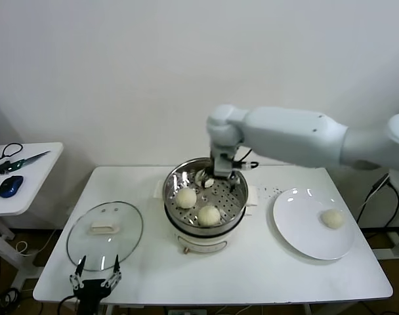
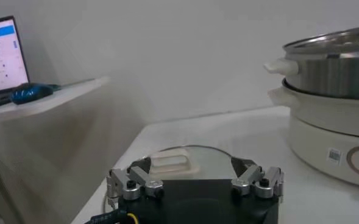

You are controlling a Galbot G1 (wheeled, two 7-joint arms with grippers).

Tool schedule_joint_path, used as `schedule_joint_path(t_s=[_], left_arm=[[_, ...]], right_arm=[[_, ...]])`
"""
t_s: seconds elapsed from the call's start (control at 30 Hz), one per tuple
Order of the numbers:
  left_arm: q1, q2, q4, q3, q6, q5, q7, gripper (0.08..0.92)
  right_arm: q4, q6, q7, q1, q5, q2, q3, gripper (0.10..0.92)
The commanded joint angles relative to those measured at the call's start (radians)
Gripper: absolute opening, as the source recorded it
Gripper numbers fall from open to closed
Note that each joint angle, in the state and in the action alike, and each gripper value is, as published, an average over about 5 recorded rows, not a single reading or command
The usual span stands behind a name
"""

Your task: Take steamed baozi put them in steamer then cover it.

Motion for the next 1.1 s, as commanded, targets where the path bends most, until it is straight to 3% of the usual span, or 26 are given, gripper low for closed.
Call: schedule_joint_path(t_s=[0.03, 0.27, 0.53, 0.87, 1.1], left_arm=[[-0.001, 0.004, -0.007, 0.001, 0.001, 0.001, 0.001, 0.823], [-0.003, 0.004, -0.015, 0.004, 0.003, 0.005, 0.002, 0.823], [-0.003, 0.000, -0.017, 0.001, 0.002, 0.005, 0.002, 0.823], [0.010, 0.000, -0.021, -0.007, 0.001, 0.010, 0.002, 0.823], [0.004, -0.007, -0.021, -0.001, 0.003, 0.025, -0.003, 0.823]], right_arm=[[-0.134, -0.362, 0.159, 0.094, 0.344, -0.217, -0.090, 0.823], [-0.154, -0.498, 0.080, 0.017, 0.390, -0.389, -0.075, 0.823], [-0.216, -0.497, 0.018, -0.252, 0.185, -0.532, 0.119, 0.823], [-0.355, -0.427, -0.047, -0.581, -0.016, -0.568, 0.436, 0.823], [-0.507, -0.366, -0.064, -0.696, -0.142, -0.484, 0.625, 0.823]])
